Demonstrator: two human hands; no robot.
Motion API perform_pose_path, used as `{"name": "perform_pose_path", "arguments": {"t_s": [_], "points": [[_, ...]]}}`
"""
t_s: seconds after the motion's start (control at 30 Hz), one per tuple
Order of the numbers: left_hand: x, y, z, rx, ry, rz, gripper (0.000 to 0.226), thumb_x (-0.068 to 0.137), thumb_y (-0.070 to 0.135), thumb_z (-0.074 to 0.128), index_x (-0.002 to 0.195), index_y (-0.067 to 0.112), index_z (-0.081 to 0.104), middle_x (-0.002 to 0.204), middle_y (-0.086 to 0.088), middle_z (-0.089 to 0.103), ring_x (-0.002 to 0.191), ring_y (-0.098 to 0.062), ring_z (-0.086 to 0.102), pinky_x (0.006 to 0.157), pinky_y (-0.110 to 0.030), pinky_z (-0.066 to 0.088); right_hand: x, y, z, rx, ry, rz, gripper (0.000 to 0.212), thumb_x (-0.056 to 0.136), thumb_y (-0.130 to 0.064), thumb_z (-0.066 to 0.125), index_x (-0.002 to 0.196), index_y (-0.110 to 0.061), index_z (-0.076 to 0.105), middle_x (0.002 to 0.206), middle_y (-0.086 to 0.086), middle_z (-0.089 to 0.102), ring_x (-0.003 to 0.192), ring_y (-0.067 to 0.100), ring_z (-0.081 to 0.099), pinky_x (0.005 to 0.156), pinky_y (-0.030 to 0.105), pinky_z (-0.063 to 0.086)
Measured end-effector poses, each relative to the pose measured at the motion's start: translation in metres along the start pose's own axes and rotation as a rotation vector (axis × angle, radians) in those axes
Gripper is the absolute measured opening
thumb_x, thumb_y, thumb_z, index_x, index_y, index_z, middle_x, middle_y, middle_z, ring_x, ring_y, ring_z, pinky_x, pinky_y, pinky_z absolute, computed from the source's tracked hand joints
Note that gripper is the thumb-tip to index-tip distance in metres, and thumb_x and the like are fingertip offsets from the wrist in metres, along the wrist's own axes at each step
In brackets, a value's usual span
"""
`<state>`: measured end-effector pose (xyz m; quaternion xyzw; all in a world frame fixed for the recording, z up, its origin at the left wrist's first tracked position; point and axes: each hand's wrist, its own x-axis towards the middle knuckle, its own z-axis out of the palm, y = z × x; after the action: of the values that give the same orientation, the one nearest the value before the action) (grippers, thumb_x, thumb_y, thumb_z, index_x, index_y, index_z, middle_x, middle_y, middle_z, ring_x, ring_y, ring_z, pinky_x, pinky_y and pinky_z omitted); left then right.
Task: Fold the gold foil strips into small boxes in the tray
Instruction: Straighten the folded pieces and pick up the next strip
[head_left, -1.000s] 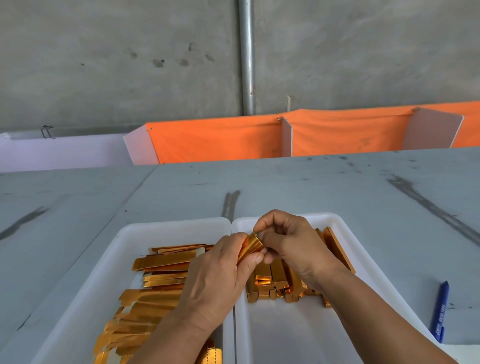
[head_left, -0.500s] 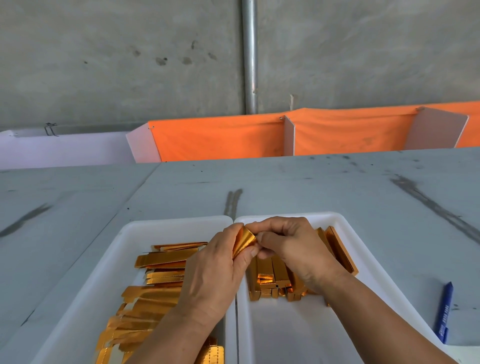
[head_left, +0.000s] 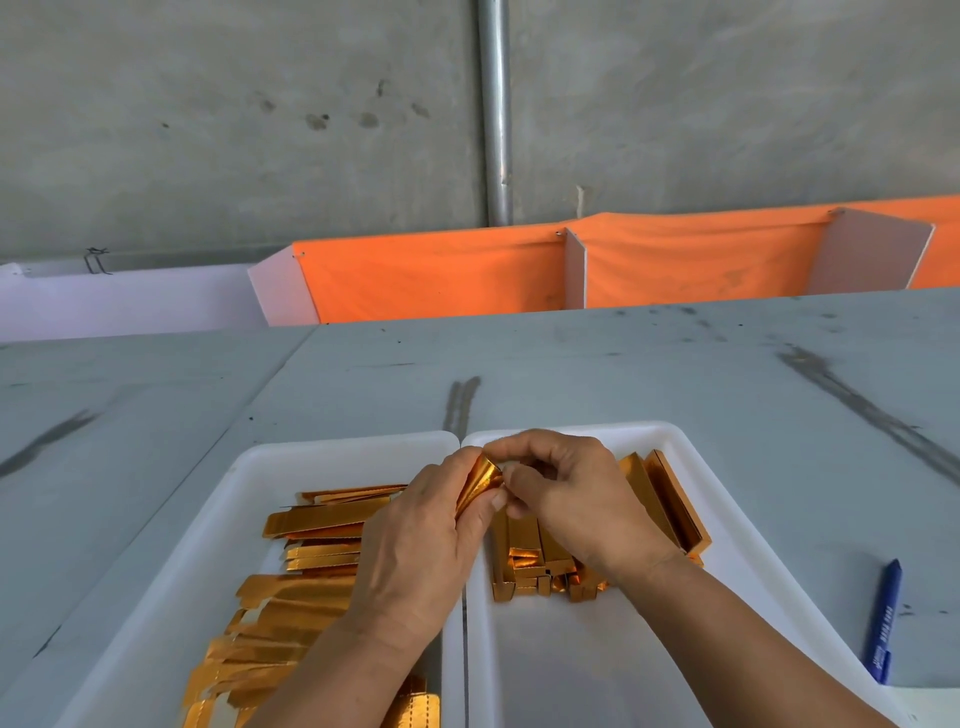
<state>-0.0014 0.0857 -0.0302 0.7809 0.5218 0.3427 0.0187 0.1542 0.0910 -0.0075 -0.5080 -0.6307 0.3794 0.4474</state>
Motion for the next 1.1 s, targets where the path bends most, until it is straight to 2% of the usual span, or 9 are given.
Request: {"name": "perform_pose_path", "arguments": {"t_s": [0.1, 0.2, 0.57, 0.73, 0.93, 1.03, 1.1], "points": [[0.0001, -0.0004, 0.001, 0.004, 0.006, -0.006, 0.053, 0.089, 0.06, 0.036, 0.134, 0.033, 0.042, 0.096, 0.014, 0.057, 0.083, -0.006, 0.057, 0.069, -0.021, 0.051, 0.0013, 0.0004, 0.001, 0.015, 0.039, 0.013, 0.025, 0.095, -0.011, 0.062, 0.098, -0.035, 0.064, 0.089, 0.0, 0.069, 0.072, 0.011, 0.071, 0.074, 0.027, 0.06], [0.0002, -0.0011, 0.0013, -0.004, 0.015, -0.012, 0.05, 0.09, 0.058, 0.039, 0.133, 0.032, 0.045, 0.095, 0.014, 0.057, 0.083, -0.005, 0.056, 0.069, -0.023, 0.051, 0.0011, 0.0001, 0.0012, -0.017, 0.044, -0.009, 0.019, 0.095, -0.016, 0.063, 0.091, -0.034, 0.065, 0.08, -0.006, 0.07, 0.07, 0.008, 0.071, 0.069, 0.021, 0.058], [-0.0005, -0.0034, 0.002, -0.01, 0.003, 0.001, 0.055, 0.087, 0.063, 0.032, 0.132, 0.034, 0.044, 0.094, 0.013, 0.058, 0.082, -0.005, 0.057, 0.069, -0.023, 0.052, 0.001, 0.0005, 0.0015, -0.083, 0.009, 0.018, 0.019, 0.094, -0.017, 0.062, 0.084, -0.03, 0.071, 0.075, -0.008, 0.072, 0.071, 0.006, 0.071, 0.071, 0.024, 0.06], [0.0004, -0.0035, 0.0022, -0.016, 0.012, -0.008, 0.059, 0.084, 0.065, 0.029, 0.132, 0.033, 0.044, 0.091, 0.014, 0.056, 0.079, -0.005, 0.056, 0.066, -0.021, 0.051, 0.0003, 0.0005, 0.0037, -0.046, 0.038, -0.009, 0.019, 0.094, -0.011, 0.063, 0.091, -0.03, 0.061, 0.079, 0.002, 0.067, 0.069, 0.012, 0.07, 0.071, 0.035, 0.062], [0.0005, -0.0037, 0.0019, -0.011, 0.009, -0.01, 0.056, 0.087, 0.061, 0.033, 0.133, 0.032, 0.045, 0.095, 0.013, 0.058, 0.081, -0.006, 0.058, 0.069, -0.024, 0.053, -0.0008, 0.0001, 0.0046, -0.102, 0.026, -0.014, 0.02, 0.096, -0.017, 0.061, 0.09, -0.034, 0.07, 0.076, -0.008, 0.07, 0.07, 0.008, 0.07, 0.069, 0.022, 0.059], [0.0005, -0.0024, 0.002, -0.016, 0.009, -0.006, 0.056, 0.087, 0.061, 0.034, 0.134, 0.032, 0.044, 0.094, 0.013, 0.058, 0.082, -0.006, 0.057, 0.069, -0.024, 0.053, 0.0001, 0.0003, 0.0049, -0.046, 0.04, -0.003, 0.02, 0.097, -0.016, 0.059, 0.1, -0.035, 0.062, 0.074, -0.001, 0.07, 0.068, 0.01, 0.07, 0.072, 0.03, 0.061], [0.0005, -0.0017, 0.0019, -0.013, 0.009, -0.002, 0.06, 0.085, 0.065, 0.031, 0.134, 0.033, 0.044, 0.094, 0.014, 0.056, 0.082, -0.005, 0.056, 0.068, -0.019, 0.05, 0.0012, -0.0019, 0.0034, 0.082, 0.052, 0.052, 0.016, 0.1, -0.017, 0.053, 0.105, -0.032, 0.059, 0.072, 0.002, 0.073, 0.067, 0.012, 0.071, 0.075, 0.034, 0.061]]}}
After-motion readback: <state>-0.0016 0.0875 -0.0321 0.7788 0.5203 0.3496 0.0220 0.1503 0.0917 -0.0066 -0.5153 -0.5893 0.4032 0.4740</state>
